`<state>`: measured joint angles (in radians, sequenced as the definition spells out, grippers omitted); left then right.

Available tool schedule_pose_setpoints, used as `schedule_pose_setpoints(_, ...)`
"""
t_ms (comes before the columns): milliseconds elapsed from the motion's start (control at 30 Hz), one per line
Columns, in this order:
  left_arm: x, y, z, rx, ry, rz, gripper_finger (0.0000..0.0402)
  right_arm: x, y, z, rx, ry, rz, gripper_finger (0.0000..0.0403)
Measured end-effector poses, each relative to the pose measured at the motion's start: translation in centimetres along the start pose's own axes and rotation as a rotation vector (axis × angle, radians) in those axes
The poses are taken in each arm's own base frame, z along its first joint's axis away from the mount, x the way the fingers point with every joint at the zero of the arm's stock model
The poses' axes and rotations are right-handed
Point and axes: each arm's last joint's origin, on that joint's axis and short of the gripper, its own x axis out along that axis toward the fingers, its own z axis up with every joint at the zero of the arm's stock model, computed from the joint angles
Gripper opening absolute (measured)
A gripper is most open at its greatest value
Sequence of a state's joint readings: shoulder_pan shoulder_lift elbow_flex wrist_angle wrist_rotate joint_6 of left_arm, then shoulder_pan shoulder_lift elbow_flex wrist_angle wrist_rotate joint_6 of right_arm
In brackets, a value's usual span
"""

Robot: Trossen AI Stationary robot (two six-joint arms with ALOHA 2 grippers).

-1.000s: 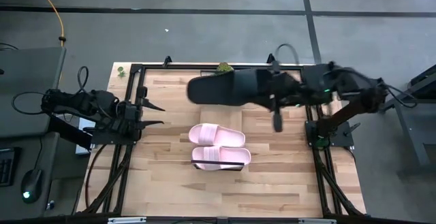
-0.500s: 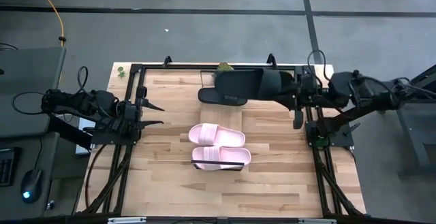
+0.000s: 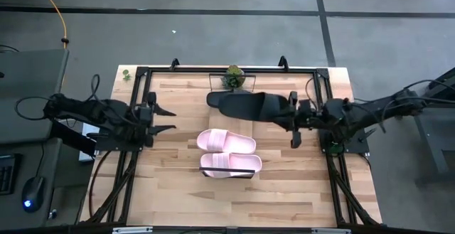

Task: Pick and place slides into the shelf
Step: Put the black slide on the shelf

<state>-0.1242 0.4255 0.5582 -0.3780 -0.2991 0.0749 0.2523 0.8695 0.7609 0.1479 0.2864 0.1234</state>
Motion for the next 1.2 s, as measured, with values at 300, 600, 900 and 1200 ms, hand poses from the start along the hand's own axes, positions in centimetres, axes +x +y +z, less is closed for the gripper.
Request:
schedule_pose_setpoints(300,1.0,-0.3,-2.3,-0.047,-0.014,0.071,0.0172,-0.1,-0.6,-5.0,0.053,-0.054,0.014,0.0000)
schedule_pose_setpoints(600,1.7,-0.4,-3.9,-0.066,0.000,0.140,0.0172,0.2,-2.0,-7.9,0.090,-0.072,-0.023,0.0000)
schedule_pose_setpoints(900,1.9,-0.4,-4.4,-0.134,-0.020,0.171,0.0172,1.8,-3.0,-9.4,0.106,-0.022,-0.062,0.0000)
schedule_pose_setpoints(1200,1.8,-0.4,-4.1,-0.107,-0.046,0.179,0.0172,3.3,-4.5,-10.5,0.160,-0.008,-0.097,0.0000)
